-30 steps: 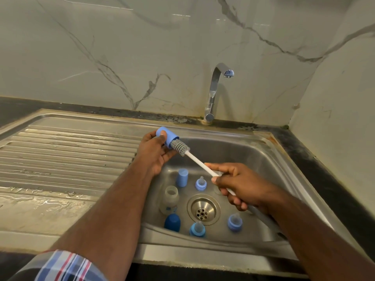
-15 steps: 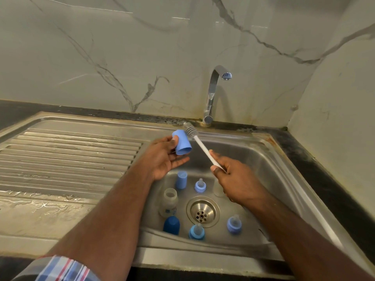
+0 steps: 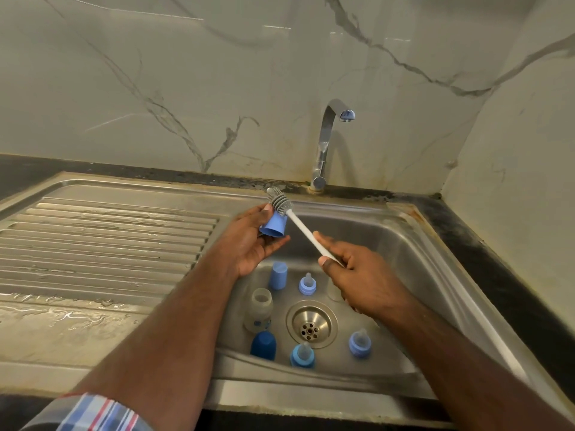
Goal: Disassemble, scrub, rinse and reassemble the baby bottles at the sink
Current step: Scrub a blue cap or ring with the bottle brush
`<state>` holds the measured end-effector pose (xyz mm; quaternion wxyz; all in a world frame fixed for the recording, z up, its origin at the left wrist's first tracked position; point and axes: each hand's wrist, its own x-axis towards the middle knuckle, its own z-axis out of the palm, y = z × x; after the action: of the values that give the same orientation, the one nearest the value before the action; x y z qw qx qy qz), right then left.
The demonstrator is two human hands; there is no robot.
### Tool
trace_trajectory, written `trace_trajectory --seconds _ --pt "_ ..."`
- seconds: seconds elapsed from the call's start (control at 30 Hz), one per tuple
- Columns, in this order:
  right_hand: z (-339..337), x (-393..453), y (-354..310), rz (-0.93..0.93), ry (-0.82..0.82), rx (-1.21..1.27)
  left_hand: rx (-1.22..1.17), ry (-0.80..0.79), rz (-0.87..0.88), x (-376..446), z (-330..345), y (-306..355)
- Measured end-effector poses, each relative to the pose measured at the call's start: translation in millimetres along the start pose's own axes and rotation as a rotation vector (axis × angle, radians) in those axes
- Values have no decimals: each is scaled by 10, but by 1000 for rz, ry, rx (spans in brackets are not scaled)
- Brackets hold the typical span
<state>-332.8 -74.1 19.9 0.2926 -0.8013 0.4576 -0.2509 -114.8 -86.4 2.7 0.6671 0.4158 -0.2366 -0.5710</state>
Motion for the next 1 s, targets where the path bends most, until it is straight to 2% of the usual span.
trace_trajectory --seconds 0.23,0.43,0.63,0.77,0.87,0.93,1.0 --pt "1 41 36 -3 63 -47 57 36 59 18 35 -17" --pt "-30 63 87 31 49 -72 165 38 73 48 5 -49" --pt "13 15 52 -5 5 -111 146 75 143 79 -6 -59" --pt "-32 61 87 36 60 -167 214 92 174 43 44 -60" --pt "-8 5 43 -12 -2 -118 260 122 195 67 28 -77" --pt "-6 5 36 -17 -26 -128 289 103 203 71 18 -83" --pt "-53 55 64 27 18 -154 285 82 192 60 21 -81"
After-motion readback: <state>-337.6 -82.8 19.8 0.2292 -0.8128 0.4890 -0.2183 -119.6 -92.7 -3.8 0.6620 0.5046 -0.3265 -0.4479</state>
